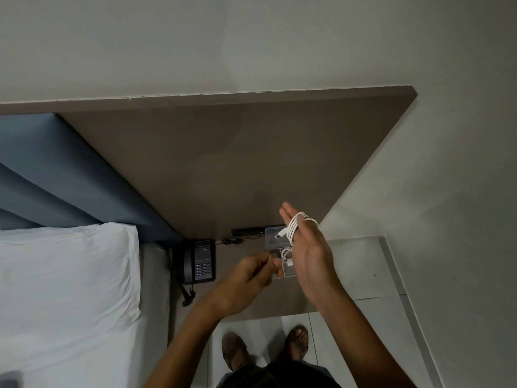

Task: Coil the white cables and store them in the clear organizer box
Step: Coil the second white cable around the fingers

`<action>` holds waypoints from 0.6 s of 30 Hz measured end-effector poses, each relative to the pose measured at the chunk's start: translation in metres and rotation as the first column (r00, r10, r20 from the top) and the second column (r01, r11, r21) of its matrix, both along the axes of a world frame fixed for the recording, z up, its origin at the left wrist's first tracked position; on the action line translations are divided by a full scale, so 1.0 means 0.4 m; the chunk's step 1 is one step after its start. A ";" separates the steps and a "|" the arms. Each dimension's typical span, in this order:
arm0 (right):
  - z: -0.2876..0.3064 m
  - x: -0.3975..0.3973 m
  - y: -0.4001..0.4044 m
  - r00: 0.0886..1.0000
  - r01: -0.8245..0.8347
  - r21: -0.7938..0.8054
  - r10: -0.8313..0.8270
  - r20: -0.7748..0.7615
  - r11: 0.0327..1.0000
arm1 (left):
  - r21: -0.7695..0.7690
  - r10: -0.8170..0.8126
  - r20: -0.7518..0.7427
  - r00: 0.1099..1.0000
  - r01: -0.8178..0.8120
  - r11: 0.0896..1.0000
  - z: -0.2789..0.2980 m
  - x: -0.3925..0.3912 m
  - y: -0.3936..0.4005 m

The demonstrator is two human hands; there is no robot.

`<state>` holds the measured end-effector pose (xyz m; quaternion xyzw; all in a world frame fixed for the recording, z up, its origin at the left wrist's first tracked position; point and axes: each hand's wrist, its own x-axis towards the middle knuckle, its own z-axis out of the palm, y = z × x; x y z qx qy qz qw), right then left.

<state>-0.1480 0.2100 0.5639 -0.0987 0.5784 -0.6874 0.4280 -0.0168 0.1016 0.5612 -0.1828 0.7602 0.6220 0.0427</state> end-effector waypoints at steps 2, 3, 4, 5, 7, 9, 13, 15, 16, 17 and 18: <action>-0.012 0.008 0.013 0.984 -0.082 0.106 0.097 -0.148 0.991 | -0.086 -0.047 -0.019 0.999 0.045 0.995 0.032 -0.002 -0.030; -0.016 0.011 0.021 0.970 -0.137 0.143 0.162 -0.181 0.980 | -0.119 -0.066 -0.015 0.998 0.064 0.991 0.046 -0.003 -0.047; -0.018 0.013 0.026 0.954 -0.188 0.188 0.225 -0.199 0.964 | -0.142 -0.091 -0.008 0.996 0.089 0.986 0.057 -0.003 -0.066; -0.022 0.013 0.033 0.935 -0.236 0.233 0.286 -0.209 0.943 | -0.162 -0.127 -0.003 0.992 0.125 0.979 0.065 -0.003 -0.083; -0.025 0.014 0.039 0.895 -0.324 0.295 0.393 -0.212 0.899 | -0.211 -0.208 0.019 0.978 0.208 0.955 0.076 -0.005 -0.110; -0.026 0.015 0.048 0.873 -0.379 0.347 0.456 -0.172 0.858 | -0.252 -0.252 0.027 0.967 0.251 0.935 0.083 -0.010 -0.122; 0.002 0.030 0.047 0.824 -0.502 0.344 0.559 -0.088 0.793 | -0.243 -0.150 -0.059 0.987 0.131 0.961 0.084 -0.023 -0.138; 0.001 0.043 0.048 0.815 -0.545 0.262 0.577 -0.059 0.797 | -0.134 -0.088 -0.135 0.987 0.070 0.989 0.078 -0.025 -0.144; 0.004 0.048 0.051 0.821 -0.551 0.212 0.570 -0.037 0.807 | -0.077 -0.059 -0.166 0.984 0.047 0.996 0.074 -0.024 -0.145; 0.002 0.051 0.055 0.823 -0.555 0.176 0.567 -0.022 0.813 | -0.025 -0.035 -0.191 0.981 0.031 0.999 0.068 -0.022 -0.142; 0.001 0.052 0.057 0.826 -0.554 0.159 0.564 -0.016 0.817 | 0.024 -0.015 -0.209 0.978 0.021 0.999 0.062 -0.018 -0.137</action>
